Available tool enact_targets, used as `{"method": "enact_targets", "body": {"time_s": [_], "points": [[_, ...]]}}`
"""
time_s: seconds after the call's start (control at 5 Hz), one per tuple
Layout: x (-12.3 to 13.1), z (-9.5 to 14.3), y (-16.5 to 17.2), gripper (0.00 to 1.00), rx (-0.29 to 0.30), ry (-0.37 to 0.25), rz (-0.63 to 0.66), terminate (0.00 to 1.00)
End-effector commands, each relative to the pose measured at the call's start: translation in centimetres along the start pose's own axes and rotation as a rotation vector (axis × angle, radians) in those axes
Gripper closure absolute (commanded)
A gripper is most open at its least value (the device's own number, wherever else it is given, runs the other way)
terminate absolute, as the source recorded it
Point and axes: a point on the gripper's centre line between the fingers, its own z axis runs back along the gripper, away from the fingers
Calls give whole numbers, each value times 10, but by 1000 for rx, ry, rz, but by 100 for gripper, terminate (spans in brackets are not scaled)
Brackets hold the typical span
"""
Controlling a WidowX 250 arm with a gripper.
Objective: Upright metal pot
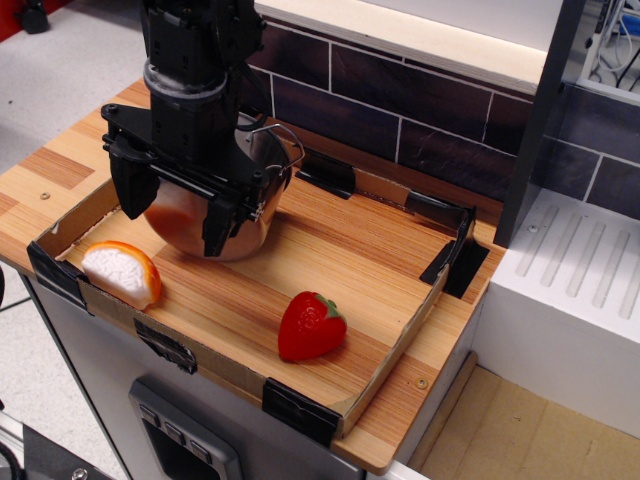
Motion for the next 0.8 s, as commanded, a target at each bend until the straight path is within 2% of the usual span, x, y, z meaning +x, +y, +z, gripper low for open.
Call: {"method": "enact_targets", "body": {"time_s": [0.0,0.2,0.4,0.6], "points": [[0,0,0,0,0,0,0,0],[0,12,3,0,11,-8,-41,0],[-3,38,10,0,-42,-1,-74,0],[3,66,17,0,-93,44,-122,0]]}}
